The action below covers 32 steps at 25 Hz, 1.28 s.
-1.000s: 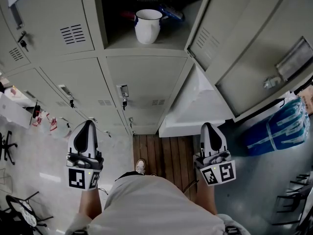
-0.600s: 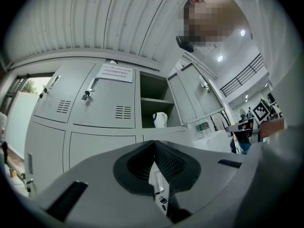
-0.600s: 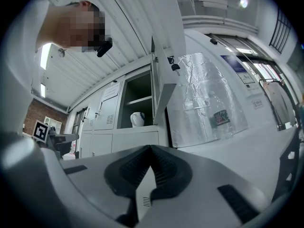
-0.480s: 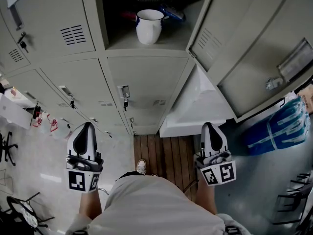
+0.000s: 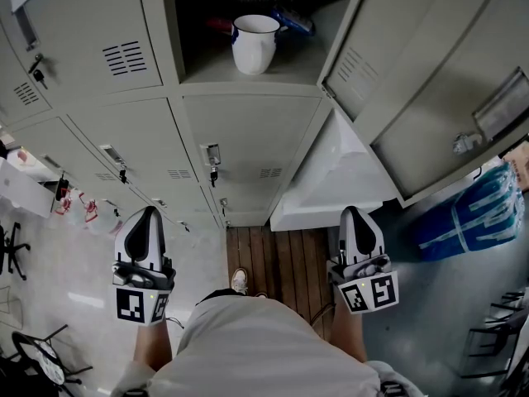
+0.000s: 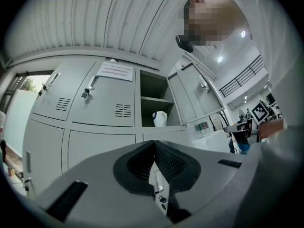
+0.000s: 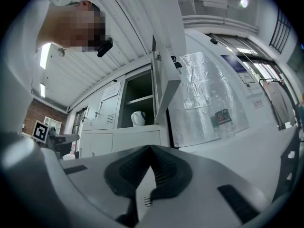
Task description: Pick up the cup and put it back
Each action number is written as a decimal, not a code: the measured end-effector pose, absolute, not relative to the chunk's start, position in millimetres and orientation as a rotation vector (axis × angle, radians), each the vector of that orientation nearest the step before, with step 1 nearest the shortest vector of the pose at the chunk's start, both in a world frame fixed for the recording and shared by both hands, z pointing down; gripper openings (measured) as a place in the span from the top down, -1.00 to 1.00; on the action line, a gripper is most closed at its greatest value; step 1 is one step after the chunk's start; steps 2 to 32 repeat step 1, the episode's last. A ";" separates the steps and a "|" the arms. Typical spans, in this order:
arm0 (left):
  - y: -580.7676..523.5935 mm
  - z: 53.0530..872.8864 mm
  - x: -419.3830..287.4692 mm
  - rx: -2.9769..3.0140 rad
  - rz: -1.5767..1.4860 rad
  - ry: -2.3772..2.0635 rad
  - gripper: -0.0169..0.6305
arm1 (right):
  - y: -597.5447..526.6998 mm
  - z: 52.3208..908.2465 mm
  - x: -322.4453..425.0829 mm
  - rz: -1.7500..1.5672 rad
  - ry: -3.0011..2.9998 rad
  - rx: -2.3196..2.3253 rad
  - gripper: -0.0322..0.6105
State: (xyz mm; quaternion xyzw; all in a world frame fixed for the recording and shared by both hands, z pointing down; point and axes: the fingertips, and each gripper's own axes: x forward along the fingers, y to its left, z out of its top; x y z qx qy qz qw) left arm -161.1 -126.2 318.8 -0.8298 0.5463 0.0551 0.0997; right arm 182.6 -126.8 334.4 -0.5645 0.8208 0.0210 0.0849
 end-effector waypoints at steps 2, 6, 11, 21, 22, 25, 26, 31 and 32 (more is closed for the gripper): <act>-126.5 318.6 -161.2 -2.455 0.164 1.614 0.89 | -126.9 334.2 182.4 0.063 2.448 -1.685 0.85; -126.5 318.6 -161.2 -2.455 0.164 1.614 0.89 | -126.9 334.2 182.4 0.063 2.448 -1.685 0.85; -126.5 318.6 -161.2 -2.455 0.164 1.614 0.89 | -126.9 334.2 182.4 0.063 2.448 -1.685 0.85; -126.5 318.6 -161.2 -2.455 0.164 1.614 0.89 | -126.9 334.2 182.4 0.063 2.448 -1.685 0.85; -126.5 318.6 -161.2 -2.455 0.164 1.614 0.89 | -126.9 334.2 182.4 0.063 2.448 -1.685 0.85; -126.5 318.6 -161.2 -2.455 0.164 1.614 0.89 | -126.9 334.2 182.4 0.063 2.448 -1.685 0.85; -126.5 318.6 -161.2 -2.455 0.164 1.614 0.89 | -126.9 334.2 182.4 0.063 2.448 -1.685 0.85; -126.5 318.6 -161.2 -2.455 0.164 1.614 0.89 | -126.9 334.2 182.4 0.063 2.448 -1.685 0.85; -126.5 318.6 -161.2 -2.455 0.164 1.614 0.89 | -126.9 334.2 182.4 0.063 2.448 -1.685 0.85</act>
